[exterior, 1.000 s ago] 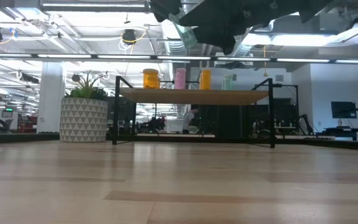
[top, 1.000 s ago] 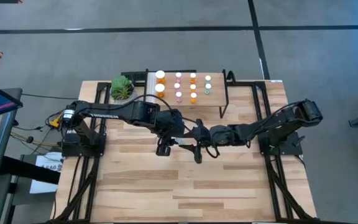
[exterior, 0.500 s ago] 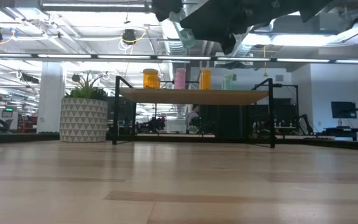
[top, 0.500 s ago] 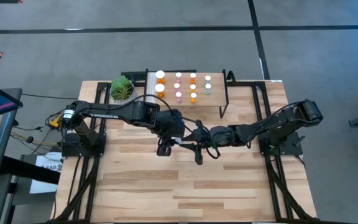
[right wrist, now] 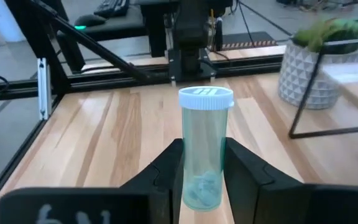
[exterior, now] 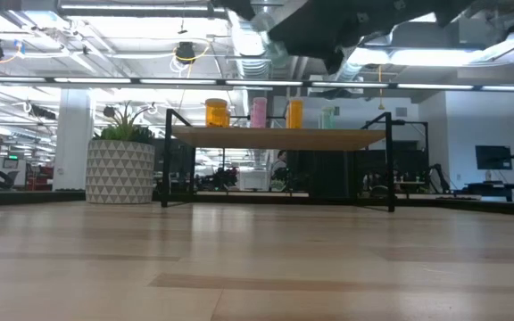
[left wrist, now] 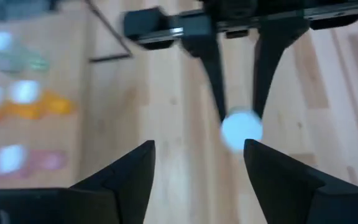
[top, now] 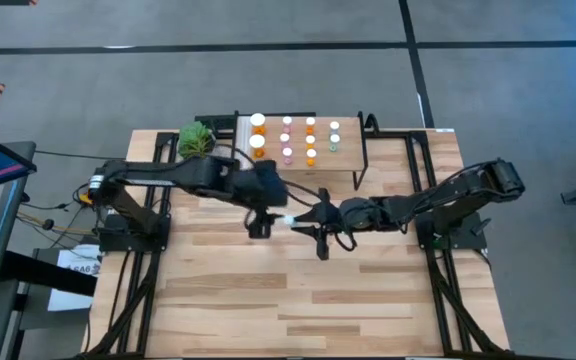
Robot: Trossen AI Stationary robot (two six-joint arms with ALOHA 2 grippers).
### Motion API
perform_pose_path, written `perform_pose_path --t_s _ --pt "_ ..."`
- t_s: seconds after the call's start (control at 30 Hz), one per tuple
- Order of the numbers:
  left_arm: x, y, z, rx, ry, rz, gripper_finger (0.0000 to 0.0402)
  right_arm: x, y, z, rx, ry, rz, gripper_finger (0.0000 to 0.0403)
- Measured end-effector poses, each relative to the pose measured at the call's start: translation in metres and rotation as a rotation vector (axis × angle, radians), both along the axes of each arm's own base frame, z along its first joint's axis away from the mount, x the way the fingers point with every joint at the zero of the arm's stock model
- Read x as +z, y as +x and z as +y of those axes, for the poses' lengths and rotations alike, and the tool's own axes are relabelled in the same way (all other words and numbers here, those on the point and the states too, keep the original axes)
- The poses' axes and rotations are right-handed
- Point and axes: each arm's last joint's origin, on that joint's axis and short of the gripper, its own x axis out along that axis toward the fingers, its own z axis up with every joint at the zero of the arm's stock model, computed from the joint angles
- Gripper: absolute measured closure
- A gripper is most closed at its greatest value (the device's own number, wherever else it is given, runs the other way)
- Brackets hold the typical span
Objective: Pick and place medicine bottles onto shelf by color
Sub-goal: Put the blue pill bottle aligned with the other blue pill bottle on the shelf
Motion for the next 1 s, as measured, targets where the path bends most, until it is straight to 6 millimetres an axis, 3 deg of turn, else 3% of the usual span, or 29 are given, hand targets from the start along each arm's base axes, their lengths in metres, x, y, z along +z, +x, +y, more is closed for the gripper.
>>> perform_pose_path --t_s 0.1,0.23,0.47,0.57,0.8,1.0 --pt "0.019 -0.017 0.001 0.021 0.02 -0.089 0.0166 0.01 -0.014 -0.008 -0.015 -0.005 -0.039 0.0294" --pt "0.027 -0.037 -0.001 0.011 0.011 -0.196 0.0167 0.016 -0.045 -0.021 -0.084 -0.018 -0.095 0.0294" --pt "0.005 -0.058 0.0 0.001 -0.005 -0.441 0.0168 0.01 -0.101 -0.043 -0.271 -0.079 -0.301 0.0294" --pt "-0.009 -0.063 0.0 -0.007 -0.021 -0.575 0.0168 0.003 -0.114 -0.051 -0.38 -0.124 -0.329 0.0294" --pt "-0.045 -0.064 -0.002 -0.03 -0.052 -0.767 0.0168 -0.016 -0.115 -0.07 -0.52 -0.137 -0.275 0.0294" --pt "-0.061 -0.065 -0.003 -0.032 -0.069 -0.859 0.0168 -0.026 -0.108 -0.086 -0.607 -0.122 -0.253 0.0294"
